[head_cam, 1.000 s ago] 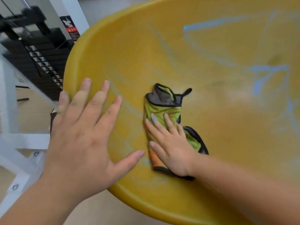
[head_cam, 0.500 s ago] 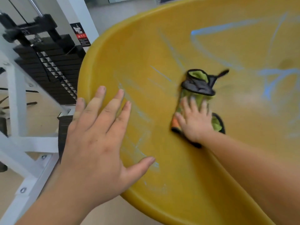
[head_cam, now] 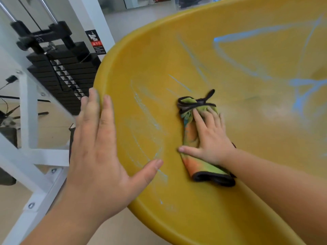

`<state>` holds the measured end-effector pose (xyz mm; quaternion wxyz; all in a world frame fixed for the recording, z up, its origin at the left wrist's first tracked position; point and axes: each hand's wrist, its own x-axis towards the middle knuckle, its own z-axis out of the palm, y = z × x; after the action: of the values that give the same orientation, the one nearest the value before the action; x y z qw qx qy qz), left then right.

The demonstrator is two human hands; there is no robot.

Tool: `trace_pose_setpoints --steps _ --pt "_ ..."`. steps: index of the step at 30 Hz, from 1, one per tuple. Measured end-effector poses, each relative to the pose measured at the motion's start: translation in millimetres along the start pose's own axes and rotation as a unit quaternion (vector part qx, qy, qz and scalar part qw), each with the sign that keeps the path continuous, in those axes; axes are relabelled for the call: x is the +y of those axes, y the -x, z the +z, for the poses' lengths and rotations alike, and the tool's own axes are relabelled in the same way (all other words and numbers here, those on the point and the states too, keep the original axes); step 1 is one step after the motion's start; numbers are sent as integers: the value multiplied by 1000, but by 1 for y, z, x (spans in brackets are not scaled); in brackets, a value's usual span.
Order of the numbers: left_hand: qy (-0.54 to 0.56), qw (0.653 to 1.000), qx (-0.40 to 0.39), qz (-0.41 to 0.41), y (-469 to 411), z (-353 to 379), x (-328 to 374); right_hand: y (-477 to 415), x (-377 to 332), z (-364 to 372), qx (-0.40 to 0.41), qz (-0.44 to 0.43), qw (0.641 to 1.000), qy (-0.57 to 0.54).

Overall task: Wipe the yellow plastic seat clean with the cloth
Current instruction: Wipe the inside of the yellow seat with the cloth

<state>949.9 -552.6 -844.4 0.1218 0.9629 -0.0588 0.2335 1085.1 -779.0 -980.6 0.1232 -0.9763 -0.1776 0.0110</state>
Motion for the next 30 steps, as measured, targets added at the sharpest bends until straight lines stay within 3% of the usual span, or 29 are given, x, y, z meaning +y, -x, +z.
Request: trace_pose_setpoints --steps 5,9,11,15,17,19,21,25,28,30 --pt "28 999 5 18 -2 3 -6 -18 -44 7 25 26 995 -96" --pt "67 997 2 24 -2 2 -7 64 -65 4 27 -133 976 -169" --pt "76 997 -1 28 -2 2 -8 92 -50 7 -8 -159 973 -166" --pt "71 997 -9 28 -2 1 -9 35 -16 14 16 15 999 -36" --pt "89 996 -14 25 -2 1 -9 -17 -15 12 31 120 990 -65" --pt "109 993 -21 24 -2 0 -9 -51 -29 6 65 148 978 -132" --pt "130 991 -24 27 -2 0 -11 -56 -56 4 95 101 976 -170" --pt "130 991 -21 36 -1 3 -14 26 -110 -2 122 -106 954 -253" --pt "128 991 -21 38 -2 3 -14 87 -95 -5 33 -197 937 -285" --pt "123 991 -25 38 -2 2 -14 95 -67 0 -12 -189 958 -218"
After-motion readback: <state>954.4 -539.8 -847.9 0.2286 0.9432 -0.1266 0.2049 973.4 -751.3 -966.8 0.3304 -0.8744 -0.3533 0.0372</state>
